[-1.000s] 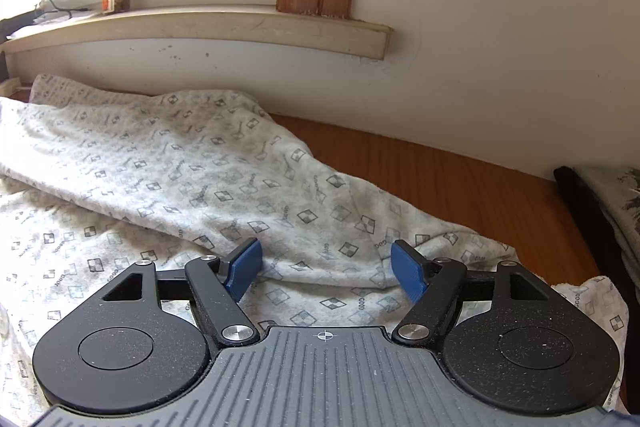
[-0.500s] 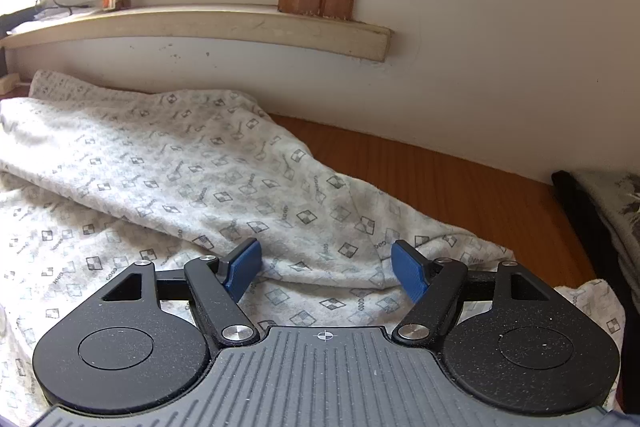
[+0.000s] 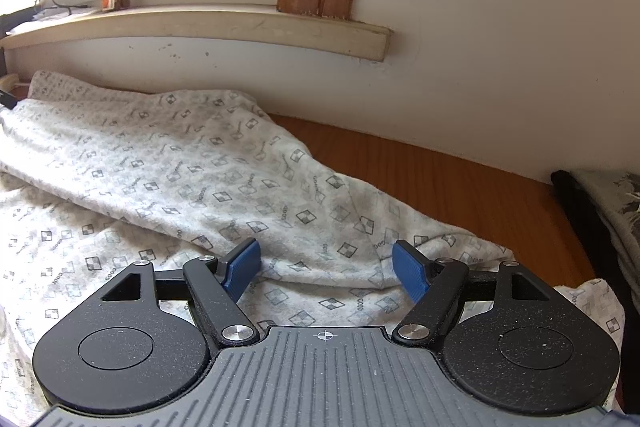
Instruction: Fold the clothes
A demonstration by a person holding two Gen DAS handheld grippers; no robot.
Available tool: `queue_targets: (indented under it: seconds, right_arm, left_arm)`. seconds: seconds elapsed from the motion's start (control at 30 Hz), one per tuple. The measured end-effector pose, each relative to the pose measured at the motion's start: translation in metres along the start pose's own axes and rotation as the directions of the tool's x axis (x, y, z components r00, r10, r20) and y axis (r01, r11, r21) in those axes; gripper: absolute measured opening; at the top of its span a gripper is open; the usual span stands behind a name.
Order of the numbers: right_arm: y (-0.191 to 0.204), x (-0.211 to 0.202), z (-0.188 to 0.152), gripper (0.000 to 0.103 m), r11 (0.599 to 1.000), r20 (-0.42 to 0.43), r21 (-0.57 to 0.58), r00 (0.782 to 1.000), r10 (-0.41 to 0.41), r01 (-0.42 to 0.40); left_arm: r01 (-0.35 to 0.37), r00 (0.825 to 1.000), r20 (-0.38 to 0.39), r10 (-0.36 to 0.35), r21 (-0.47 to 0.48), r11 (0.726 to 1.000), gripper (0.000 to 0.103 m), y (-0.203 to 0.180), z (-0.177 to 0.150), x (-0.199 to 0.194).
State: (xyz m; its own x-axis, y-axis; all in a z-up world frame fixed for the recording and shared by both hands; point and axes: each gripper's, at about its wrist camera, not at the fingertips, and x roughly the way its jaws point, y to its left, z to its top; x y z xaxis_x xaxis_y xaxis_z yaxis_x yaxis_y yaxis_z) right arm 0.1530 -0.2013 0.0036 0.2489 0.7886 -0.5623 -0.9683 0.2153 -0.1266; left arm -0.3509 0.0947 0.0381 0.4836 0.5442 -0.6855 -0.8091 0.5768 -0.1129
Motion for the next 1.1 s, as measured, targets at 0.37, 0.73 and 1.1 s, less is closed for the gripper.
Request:
queue_targets:
  seconds: [0.37, 0.73, 1.1]
  right_arm:
    - [0.000, 0.000, 0.000, 0.072, 1.000, -0.001, 0.004, 1.000, 0.001, -0.001]
    - [0.001, -0.001, 0.001, 0.076, 1.000, 0.000, -0.005, 1.000, -0.013, 0.013]
    - [-0.001, 0.001, 0.001, 0.076, 1.000, 0.000, -0.008, 1.000, -0.012, 0.012]
  left_arm:
    - [0.072, 0.997, 0.020, -0.071, -0.023, 0.997, 0.057, -0.015, -0.091, -0.094]
    - [0.008, 0.997, 0.078, -0.016, 0.100, 0.995, 0.004, -0.058, -0.118, -0.119]
    - [-0.023, 0.999, 0.031, 0.021, 0.068, 0.997, 0.008, -0.043, -0.117, -0.144]
